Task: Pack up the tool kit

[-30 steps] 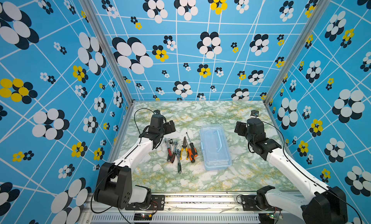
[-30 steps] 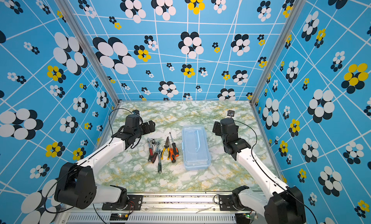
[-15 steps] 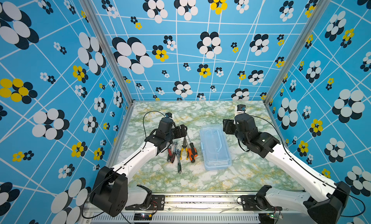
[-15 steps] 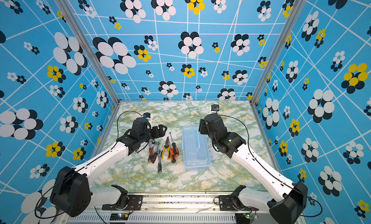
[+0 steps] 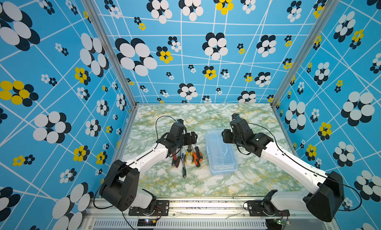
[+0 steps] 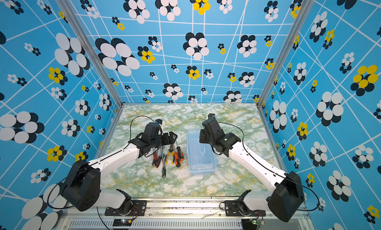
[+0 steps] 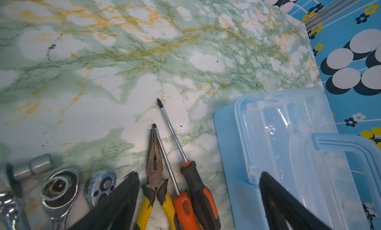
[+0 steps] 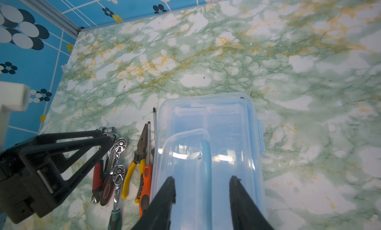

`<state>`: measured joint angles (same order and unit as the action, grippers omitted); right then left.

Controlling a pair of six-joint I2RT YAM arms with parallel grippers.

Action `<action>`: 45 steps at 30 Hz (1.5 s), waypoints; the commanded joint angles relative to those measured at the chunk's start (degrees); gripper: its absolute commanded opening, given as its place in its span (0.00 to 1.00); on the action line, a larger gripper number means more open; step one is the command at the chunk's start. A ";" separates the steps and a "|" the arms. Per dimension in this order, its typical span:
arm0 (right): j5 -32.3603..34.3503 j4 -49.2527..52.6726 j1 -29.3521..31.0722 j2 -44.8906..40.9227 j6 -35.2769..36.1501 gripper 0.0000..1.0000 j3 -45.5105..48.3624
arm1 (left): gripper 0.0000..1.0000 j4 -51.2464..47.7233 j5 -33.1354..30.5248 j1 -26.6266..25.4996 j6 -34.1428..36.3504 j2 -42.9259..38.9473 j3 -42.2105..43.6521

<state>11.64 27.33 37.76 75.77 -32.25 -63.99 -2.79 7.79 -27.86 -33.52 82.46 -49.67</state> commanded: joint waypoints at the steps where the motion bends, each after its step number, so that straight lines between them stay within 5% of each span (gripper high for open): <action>1: -3.63 0.53 0.39 0.08 -2.48 0.42 2.05 | 0.92 1.37 1.03 -0.75 -0.43 0.43 -1.48; 8: -6.03 0.25 0.38 1.20 -3.56 0.41 3.83 | 0.92 1.33 1.08 -1.23 -0.76 0.95 -1.22; 15: -6.45 -0.29 0.35 2.01 -4.84 0.32 5.35 | 0.93 1.60 1.32 -1.76 -0.93 2.02 -1.54; 17: -6.38 -0.48 0.34 2.36 -5.11 0.22 5.56 | 0.92 1.30 1.27 -1.76 -0.63 2.53 -1.92; 26: -7.70 -3.90 -0.12 4.45 -5.64 0.16 7.64 | 0.93 1.93 1.63 -1.85 -0.41 3.84 -2.38; 30: -12.29 -9.56 -2.26 4.26 -7.22 0.00 10.72 | 0.92 2.46 2.04 -1.92 -0.67 4.30 -2.36; 45: -27.15 -26.21 -14.66 -0.45 -7.84 0.00 18.74 | 0.87 10.05 9.14 -3.06 -5.92 6.62 0.45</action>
<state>-11.86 5.69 25.10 75.29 -39.55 -47.37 3.40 13.13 -30.44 -36.82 87.20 -50.59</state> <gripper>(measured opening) 0.100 0.880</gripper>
